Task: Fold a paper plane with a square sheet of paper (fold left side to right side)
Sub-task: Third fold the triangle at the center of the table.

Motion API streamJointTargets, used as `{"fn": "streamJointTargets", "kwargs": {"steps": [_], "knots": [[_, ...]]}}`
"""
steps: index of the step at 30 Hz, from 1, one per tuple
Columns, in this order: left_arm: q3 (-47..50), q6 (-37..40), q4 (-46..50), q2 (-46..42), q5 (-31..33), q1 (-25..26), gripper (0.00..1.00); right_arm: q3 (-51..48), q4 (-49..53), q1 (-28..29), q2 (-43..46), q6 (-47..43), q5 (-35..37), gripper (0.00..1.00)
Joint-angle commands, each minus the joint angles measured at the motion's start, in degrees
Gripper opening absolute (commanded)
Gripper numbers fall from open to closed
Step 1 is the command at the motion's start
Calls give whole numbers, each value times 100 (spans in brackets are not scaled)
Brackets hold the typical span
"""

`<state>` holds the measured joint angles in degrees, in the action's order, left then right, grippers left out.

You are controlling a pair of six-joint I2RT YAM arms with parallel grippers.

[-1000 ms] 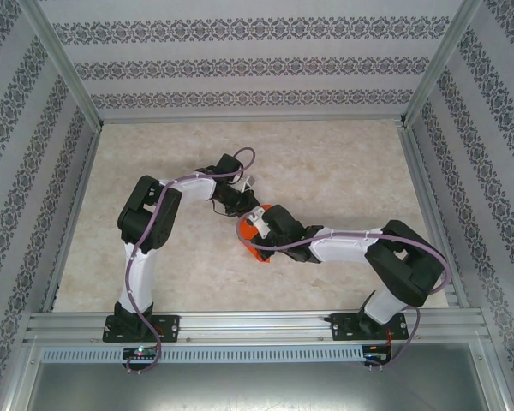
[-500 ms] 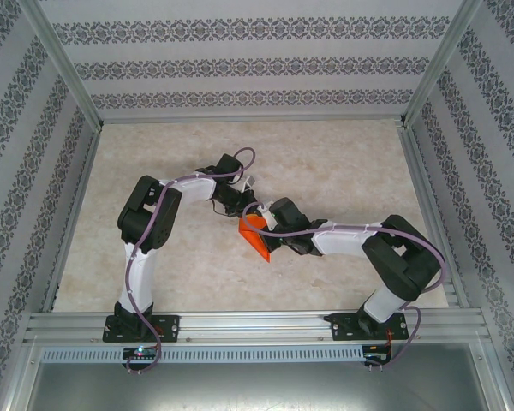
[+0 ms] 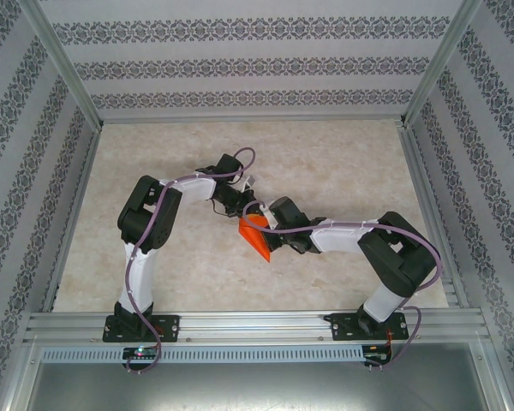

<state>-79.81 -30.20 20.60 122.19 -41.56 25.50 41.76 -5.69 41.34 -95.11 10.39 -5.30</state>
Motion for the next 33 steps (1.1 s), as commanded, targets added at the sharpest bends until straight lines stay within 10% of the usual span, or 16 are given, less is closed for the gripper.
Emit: {"fn": "streamJointTargets", "kwargs": {"steps": [1,33], "knots": [[-43,74,260,146,139,62,13,139,51,-56,-58,67,129,0],[-6,84,221,88,123,68,14,253,381,-76,-350,94,46,0]]}}
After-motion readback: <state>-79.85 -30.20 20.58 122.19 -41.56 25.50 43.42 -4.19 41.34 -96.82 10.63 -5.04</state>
